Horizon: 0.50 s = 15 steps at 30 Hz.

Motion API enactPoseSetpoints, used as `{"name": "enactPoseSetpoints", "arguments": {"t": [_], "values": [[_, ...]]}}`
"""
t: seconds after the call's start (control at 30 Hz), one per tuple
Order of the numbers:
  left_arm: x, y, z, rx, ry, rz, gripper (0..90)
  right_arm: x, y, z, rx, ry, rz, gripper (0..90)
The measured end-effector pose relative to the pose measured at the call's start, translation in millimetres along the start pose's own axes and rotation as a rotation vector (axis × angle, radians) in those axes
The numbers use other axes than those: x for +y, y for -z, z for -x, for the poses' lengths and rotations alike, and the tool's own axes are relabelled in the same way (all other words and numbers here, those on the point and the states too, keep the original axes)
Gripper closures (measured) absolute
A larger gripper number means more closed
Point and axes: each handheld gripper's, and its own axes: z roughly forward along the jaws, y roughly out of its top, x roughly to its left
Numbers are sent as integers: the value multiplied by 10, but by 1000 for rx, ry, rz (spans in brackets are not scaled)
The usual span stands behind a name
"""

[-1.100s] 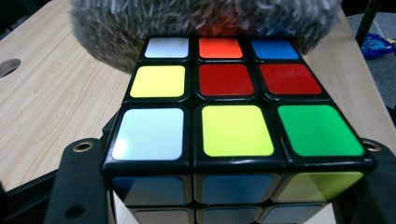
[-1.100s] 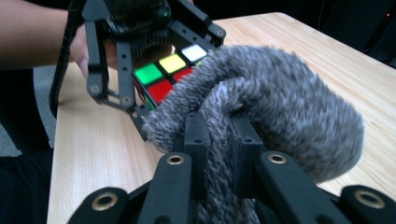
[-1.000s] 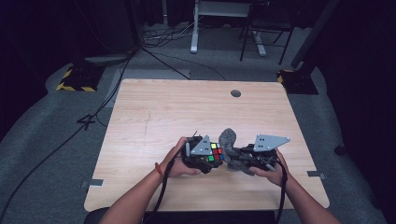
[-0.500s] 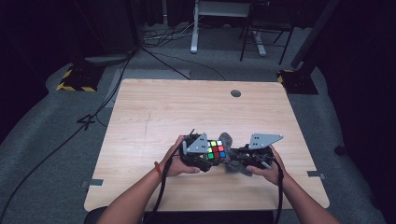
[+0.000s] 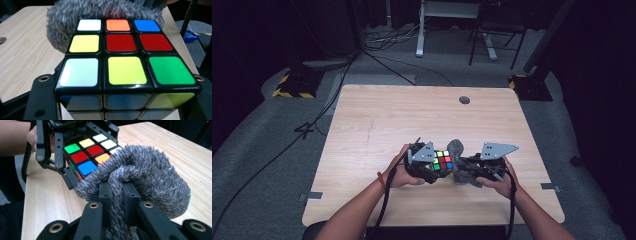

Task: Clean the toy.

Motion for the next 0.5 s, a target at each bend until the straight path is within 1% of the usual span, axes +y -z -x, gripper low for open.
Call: {"name": "enactPoseSetpoints", "arguments": {"t": [0.07,0.1,0.13,0.17,0.2,0.23,0.27,0.3,0.33,0.37,0.4,0.43,0.47,0.5], "values": [[-12,-21,-25,7,24,-25,292,3,7,-1,7,-6,25,802],[-17,-38,-25,12,27,-37,284,11,17,-10,13,-1,35,802],[-19,-55,-3,14,10,-44,285,24,23,-29,24,10,37,802],[-10,-87,24,1,-8,-67,328,40,24,-56,32,20,37,802],[-3,-122,66,13,-37,-86,333,57,13,-87,35,33,33,802],[-3,-122,66,13,-37,-86,334,70,-9,-120,32,45,22,802],[-8,-169,107,26,-61,-108,335,80,-27,-146,18,64,9,802],[-11,-169,99,19,-55,-100,335,86,-28,-152,8,74,1,802],[-11,-169,99,19,-55,-100,336,86,-28,-152,8,74,1,802],[-6,-159,93,18,-52,-95,337,72,-9,-128,14,54,17,802],[6,-148,90,26,-59,-92,337,72,-9,-128,14,54,17,802],[16,-130,93,28,-57,-80,337,57,22,-99,7,38,22,802],[23,-119,96,32,-63,-78,337,48,35,-88,8,33,18,802],[27,-114,101,35,-65,-77,337,34,40,-80,-1,28,4,802]]}}
